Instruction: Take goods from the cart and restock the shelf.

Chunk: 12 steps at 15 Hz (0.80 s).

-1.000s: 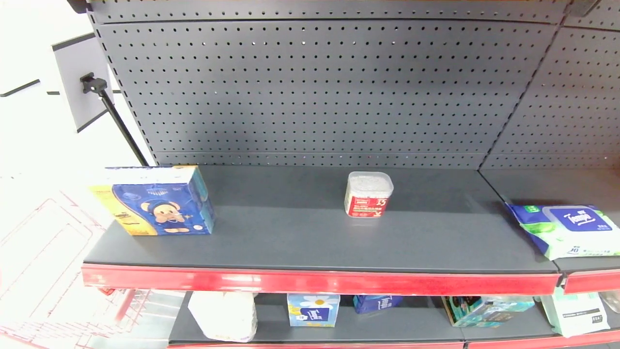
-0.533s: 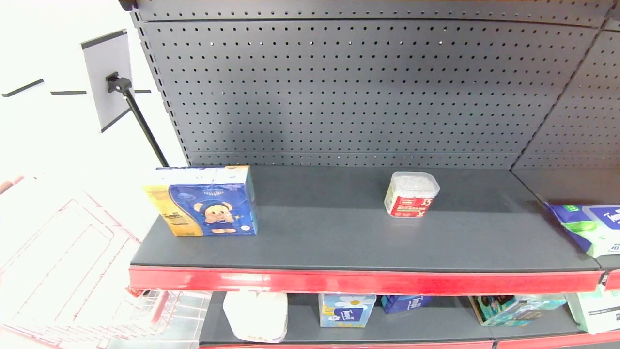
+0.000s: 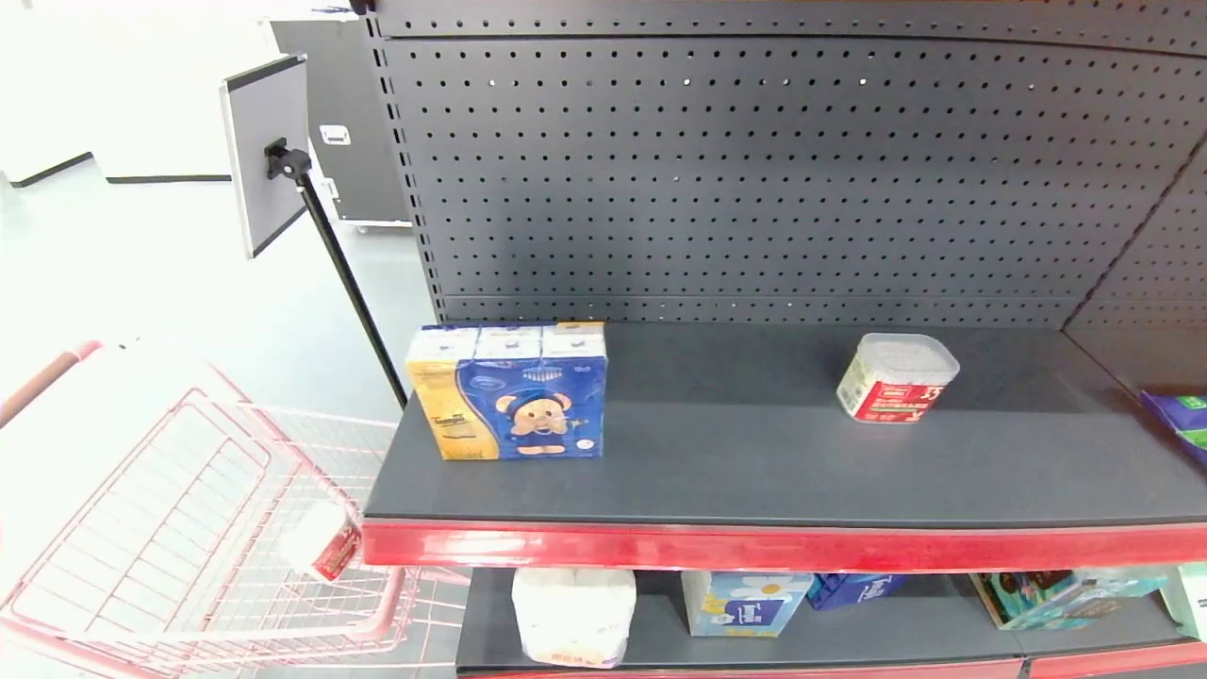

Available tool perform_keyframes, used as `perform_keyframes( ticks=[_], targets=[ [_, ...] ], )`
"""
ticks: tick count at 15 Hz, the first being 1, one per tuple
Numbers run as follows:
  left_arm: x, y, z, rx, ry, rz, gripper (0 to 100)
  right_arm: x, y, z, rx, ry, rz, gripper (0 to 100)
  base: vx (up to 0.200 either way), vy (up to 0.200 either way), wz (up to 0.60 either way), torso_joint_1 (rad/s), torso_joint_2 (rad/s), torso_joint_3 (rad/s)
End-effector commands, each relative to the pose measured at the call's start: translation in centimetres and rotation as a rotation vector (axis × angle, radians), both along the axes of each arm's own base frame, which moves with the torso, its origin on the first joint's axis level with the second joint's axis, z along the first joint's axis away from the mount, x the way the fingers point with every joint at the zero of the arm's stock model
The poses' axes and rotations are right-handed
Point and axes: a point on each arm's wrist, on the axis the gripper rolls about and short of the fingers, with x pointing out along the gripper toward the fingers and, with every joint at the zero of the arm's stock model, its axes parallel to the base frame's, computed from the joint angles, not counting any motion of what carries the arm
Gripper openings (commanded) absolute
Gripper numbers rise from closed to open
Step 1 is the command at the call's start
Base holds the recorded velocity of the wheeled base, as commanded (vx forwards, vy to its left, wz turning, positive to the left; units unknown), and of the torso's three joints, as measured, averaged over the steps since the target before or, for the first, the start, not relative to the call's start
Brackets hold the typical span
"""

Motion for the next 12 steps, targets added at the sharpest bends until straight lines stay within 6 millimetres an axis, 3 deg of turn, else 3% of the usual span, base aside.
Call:
perform_keyframes(
  ticks=[1, 12],
  targets=[
    [0.00, 0.00, 0.01, -0.001, -0.001, 0.001, 100, 0.01, 0.00, -0.01, 0.000, 0.002, 0.000, 100, 0.000, 0.200, 0.00, 0.002, 0.01, 0.002],
    [0.00, 0.00, 0.00, 0.000, 0.001, 0.001, 100, 0.01, 0.00, 0.01, -0.002, 0.000, 0.001, 100, 0.000, 0.200, 0.00, 0.003, 0.00, 0.002]
  ],
)
